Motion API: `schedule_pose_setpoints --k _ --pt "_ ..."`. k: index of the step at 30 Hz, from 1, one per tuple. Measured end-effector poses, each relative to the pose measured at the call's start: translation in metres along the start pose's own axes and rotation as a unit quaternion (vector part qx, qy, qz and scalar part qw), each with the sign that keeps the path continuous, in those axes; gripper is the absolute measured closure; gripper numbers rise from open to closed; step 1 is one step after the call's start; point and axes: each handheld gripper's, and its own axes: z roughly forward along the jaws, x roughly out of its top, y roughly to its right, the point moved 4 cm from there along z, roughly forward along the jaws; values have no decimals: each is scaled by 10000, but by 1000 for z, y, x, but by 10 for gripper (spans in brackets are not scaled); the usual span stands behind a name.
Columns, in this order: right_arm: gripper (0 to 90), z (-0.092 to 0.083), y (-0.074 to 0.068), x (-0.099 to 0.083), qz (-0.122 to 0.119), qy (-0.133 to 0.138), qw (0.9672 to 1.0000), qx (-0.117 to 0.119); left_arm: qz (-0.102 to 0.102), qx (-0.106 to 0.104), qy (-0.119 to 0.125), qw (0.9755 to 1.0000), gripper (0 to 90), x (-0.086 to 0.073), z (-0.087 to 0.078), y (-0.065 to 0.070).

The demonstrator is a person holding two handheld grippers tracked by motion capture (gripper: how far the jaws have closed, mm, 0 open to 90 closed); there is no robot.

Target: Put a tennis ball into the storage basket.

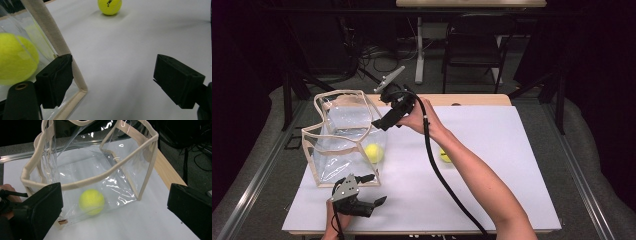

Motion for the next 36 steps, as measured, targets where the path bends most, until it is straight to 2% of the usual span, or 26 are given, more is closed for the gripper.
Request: schedule_pose_setpoints --k 17,20,36 --pt "0 0 6 -42 52 -229 9996 -140 -39 -2 7 10000 161 -1 -1 -1" --pt "0 -1 8 -50 142 -210 9996 -138 -38 -9 1 10000 161 -2 -1 -1" --pt "0 -1 13 -87 260 -351 9988 -231 -5 -32 -19 10000 160 -2 -1 0"
